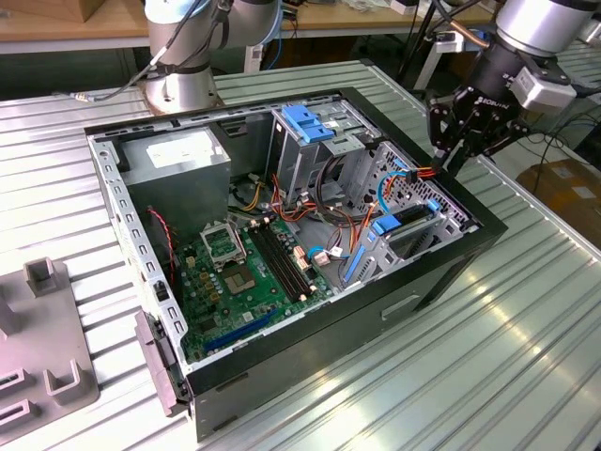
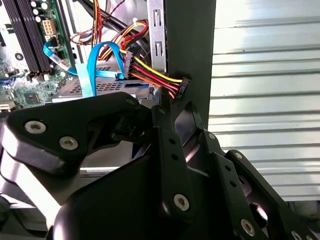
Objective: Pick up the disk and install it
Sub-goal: 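Insert the first disk wire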
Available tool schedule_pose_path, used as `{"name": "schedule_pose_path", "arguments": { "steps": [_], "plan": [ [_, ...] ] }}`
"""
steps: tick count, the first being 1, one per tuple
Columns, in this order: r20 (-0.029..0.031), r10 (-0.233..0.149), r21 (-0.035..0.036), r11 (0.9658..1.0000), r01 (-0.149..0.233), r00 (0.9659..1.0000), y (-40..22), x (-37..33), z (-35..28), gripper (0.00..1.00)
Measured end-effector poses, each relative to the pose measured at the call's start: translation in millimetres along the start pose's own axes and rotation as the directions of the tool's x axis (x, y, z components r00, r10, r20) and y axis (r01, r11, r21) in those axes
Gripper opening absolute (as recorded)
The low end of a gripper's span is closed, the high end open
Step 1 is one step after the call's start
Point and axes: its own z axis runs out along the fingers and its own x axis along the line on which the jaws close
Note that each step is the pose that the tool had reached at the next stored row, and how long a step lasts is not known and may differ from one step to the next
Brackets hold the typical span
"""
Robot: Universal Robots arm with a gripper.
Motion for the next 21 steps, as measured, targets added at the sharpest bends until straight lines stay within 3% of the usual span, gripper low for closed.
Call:
{"name": "schedule_pose_path", "arguments": {
  "steps": [10,13,21],
  "plan": [
    [0.0000,-0.050,0.0003,0.9987,0.050,0.9987,-12.4,-2.5,4.5,0.32],
    [-0.0077,-0.061,0.0023,0.9981,0.061,0.9981,-13.2,-1.5,7.2,0.32],
    [-0.0083,-0.062,0.0028,0.9981,0.062,0.9981,-13.1,-1.5,8.3,0.32]
  ]
}}
